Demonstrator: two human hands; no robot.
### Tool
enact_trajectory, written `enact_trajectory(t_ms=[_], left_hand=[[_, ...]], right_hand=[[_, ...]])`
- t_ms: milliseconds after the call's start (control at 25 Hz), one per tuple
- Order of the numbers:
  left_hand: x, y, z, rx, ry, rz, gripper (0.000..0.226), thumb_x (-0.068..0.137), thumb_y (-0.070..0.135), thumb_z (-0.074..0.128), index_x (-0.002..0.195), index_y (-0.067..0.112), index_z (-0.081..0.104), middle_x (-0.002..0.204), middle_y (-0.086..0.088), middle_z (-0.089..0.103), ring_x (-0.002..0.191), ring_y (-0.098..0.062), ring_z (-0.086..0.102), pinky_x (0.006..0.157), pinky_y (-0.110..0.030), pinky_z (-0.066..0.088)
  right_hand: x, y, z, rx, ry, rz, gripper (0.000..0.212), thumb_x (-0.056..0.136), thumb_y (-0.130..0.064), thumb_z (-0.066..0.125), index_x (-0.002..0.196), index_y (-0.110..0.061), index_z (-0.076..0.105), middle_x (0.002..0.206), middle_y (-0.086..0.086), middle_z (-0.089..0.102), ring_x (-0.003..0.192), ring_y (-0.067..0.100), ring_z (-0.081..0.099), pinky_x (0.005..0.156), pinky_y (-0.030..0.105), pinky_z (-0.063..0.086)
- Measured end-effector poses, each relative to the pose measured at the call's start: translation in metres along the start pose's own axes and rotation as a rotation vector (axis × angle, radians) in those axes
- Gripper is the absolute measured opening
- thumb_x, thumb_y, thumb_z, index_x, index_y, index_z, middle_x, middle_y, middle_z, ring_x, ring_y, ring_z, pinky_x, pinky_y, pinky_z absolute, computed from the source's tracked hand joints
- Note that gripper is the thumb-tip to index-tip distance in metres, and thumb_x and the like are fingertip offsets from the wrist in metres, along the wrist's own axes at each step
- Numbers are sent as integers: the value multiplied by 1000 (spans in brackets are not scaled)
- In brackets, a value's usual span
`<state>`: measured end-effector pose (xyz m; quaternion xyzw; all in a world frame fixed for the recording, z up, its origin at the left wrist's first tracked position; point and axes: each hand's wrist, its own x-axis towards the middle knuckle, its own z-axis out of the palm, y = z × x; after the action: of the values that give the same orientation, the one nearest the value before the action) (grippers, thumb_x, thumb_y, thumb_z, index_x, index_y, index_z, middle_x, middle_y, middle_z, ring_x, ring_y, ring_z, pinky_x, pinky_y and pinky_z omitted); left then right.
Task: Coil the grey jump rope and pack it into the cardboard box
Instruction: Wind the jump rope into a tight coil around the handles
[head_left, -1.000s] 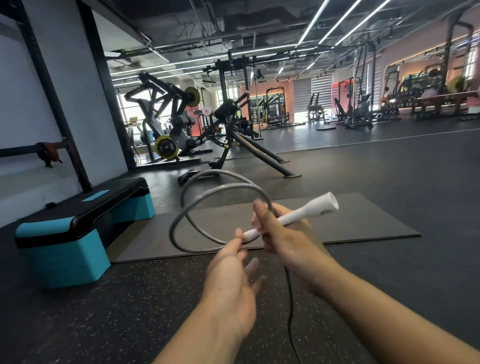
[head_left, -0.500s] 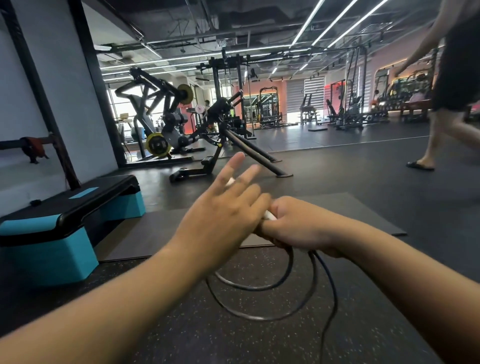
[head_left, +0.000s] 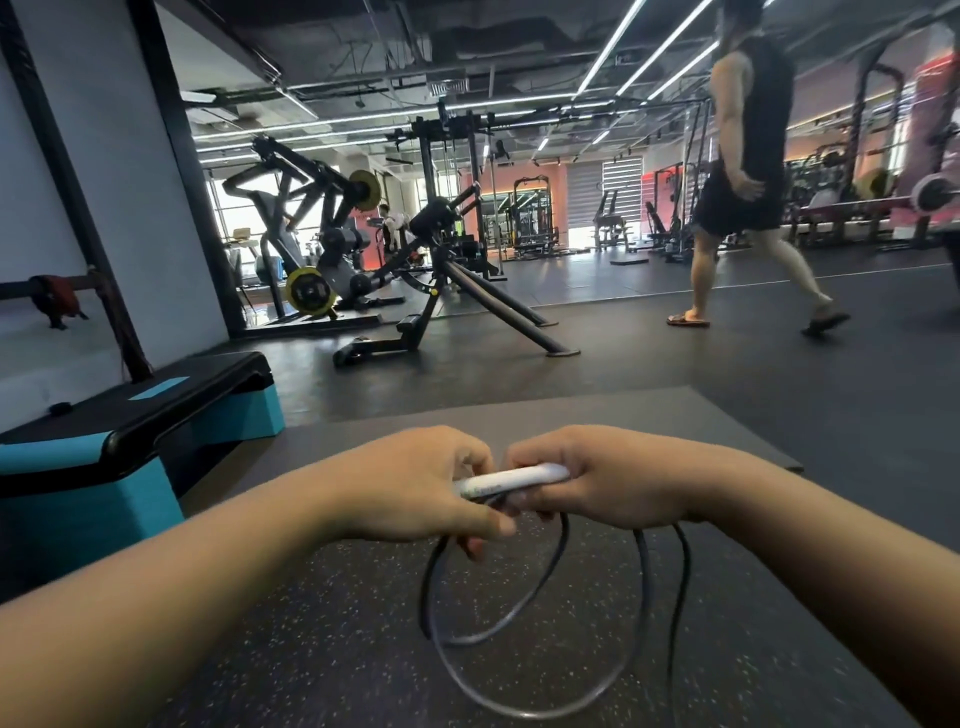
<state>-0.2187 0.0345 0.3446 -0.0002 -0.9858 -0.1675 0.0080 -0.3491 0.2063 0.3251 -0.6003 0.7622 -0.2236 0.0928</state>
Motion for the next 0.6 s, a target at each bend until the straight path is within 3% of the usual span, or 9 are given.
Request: enact_trajectory(t_ms=[80,160,280,360,600], left_hand=[[-2,7,1,-307,-132,-82,36,95,48,60,104,13,58,69,6,73,67,-27,68,61,-31,48],[-5,9,5,-390,-140,-97,40,98,52,48,106,15,58,65,8,58,52,-11,54,51,-19,43],[-11,6,-1,41,-122,10,42,99,56,37,98,24,65,76,6,58,59,0,49,54,-12,40],[-15,0,-13,152,-192,-15,41,98,58,39,94,26,64,75,8,56,61,-1,47,60,-15,39],[-24,-15,-25,443,-343,-176,34,98,56,45,98,27,64,76,9,55,66,-8,48,63,-24,38]], right_hand=[[-2,-3,-3,-61,25,-2,14,99,-32,63,99,-18,66,91,5,68,82,17,60,80,43,50],[-4,-6,-7,-65,20,-7,14,94,-36,68,95,-22,69,93,6,70,86,22,64,82,46,50],[-12,-5,-21,82,-62,85,27,89,-48,73,94,-22,74,72,-1,65,63,18,56,60,36,44],[-19,3,-33,148,-86,189,37,87,-56,71,84,-19,75,62,-3,54,55,14,48,50,29,38],[-29,51,-40,115,125,237,57,74,-59,82,61,-9,57,57,3,48,54,14,48,54,27,42]])
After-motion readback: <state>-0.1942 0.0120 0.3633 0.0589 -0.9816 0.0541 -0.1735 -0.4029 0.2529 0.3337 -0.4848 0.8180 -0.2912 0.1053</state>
